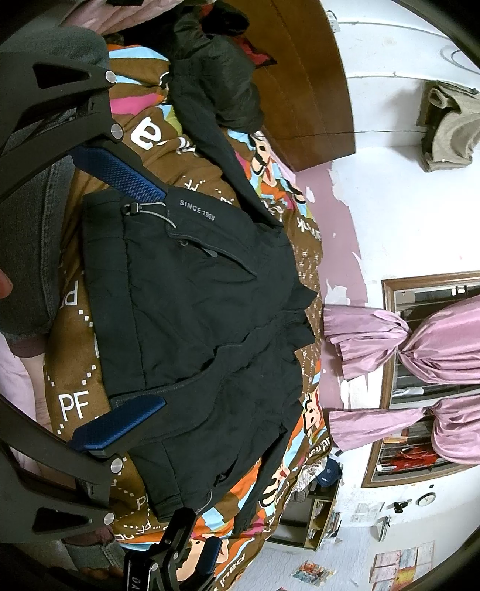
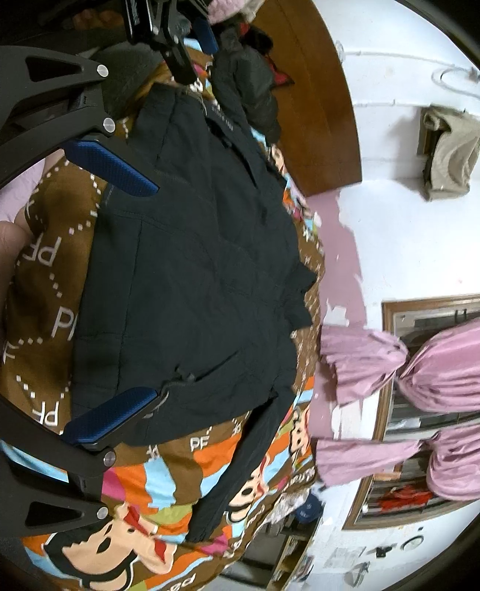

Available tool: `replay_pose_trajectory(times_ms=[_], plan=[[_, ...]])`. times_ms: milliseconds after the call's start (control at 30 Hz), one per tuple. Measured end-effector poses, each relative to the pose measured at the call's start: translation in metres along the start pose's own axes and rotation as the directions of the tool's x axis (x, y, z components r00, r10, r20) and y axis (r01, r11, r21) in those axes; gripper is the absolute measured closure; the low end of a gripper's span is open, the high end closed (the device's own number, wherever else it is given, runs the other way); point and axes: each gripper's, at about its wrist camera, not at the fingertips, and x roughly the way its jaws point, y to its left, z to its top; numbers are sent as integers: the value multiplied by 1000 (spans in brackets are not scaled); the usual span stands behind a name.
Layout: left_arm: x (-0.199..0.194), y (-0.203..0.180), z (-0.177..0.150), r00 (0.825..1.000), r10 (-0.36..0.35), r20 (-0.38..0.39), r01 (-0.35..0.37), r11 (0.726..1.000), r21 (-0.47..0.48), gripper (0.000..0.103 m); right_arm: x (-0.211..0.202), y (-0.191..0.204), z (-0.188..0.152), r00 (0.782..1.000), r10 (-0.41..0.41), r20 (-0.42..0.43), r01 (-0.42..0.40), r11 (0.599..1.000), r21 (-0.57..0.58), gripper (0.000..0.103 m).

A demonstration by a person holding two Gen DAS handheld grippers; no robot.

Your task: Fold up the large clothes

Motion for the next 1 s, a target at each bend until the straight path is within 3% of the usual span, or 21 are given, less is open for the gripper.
replay_pose_trajectory(times_ms=[267,400,500,600,767,867,1000], plan=[[21,11,30,999,-14,-29,11,996,-84,1,7,-6,37,1000,0,31,1,1000,-29,0],[31,14,63,1000,6,-23,-8,997,-72,1,10,-20,81,1000,10,30,-8,996,-90,0],[49,15,87,996,41,-80,-46,997,-69,1,6,-42,125,999,-17,43,22,994,-110,0],[70,22,117,992,37,-122,-49,994,-100,1,6,-74,174,997,-53,46,56,997,-52,0],[94,22,159,995,-6,-96,-6,992,-123,1,25,-137,237,991,-132,11,131,988,82,0],[115,15,183,997,-11,-81,1,993,-115,1,51,-178,255,979,-197,-52,203,966,162,0],[165,3,211,991,-37,-126,21,992,-123,1,89,-245,249,972,-180,-151,223,910,350,0]])
